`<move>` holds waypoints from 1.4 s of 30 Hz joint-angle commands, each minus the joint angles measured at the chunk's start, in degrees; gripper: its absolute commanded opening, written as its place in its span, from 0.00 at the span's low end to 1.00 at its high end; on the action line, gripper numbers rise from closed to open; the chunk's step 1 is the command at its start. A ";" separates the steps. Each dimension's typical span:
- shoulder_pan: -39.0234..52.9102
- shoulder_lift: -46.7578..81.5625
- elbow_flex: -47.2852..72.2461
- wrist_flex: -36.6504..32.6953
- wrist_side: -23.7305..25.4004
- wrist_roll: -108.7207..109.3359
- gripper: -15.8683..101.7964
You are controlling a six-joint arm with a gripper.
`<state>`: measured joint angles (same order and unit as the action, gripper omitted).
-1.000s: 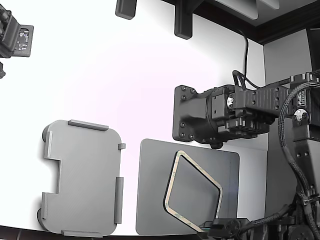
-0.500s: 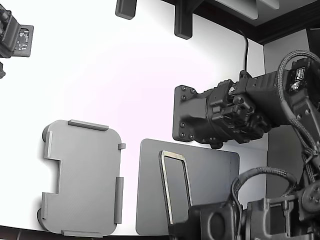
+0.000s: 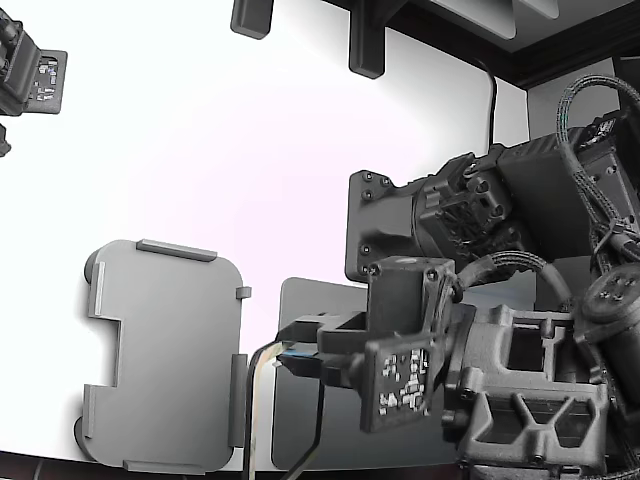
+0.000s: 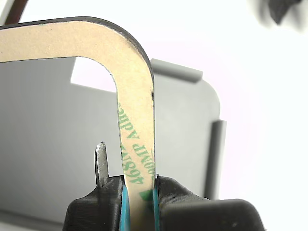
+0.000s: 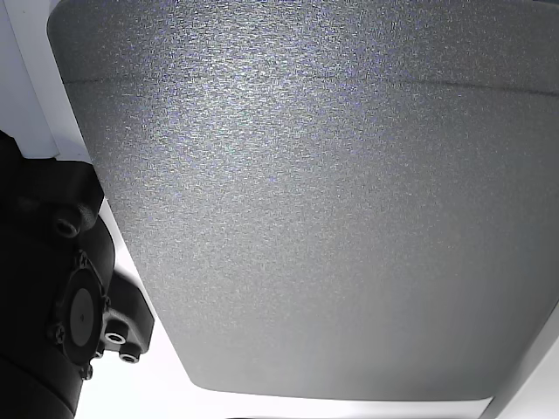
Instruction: Grab top frame and put it into gray box.
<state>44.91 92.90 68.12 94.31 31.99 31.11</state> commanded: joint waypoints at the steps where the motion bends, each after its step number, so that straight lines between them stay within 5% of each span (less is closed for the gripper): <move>1: -2.55 1.41 -0.70 0.53 -0.79 19.60 0.03; 5: -7.12 -2.11 -3.43 0.62 -7.91 29.97 0.04; 14: -10.20 -4.13 -0.09 0.62 -15.38 81.91 0.04; 30: -17.05 -9.23 3.60 0.70 -30.32 94.66 0.04; 42: -18.02 -10.63 4.66 0.70 -31.64 91.67 0.03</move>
<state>27.69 80.77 73.65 94.31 0.18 122.52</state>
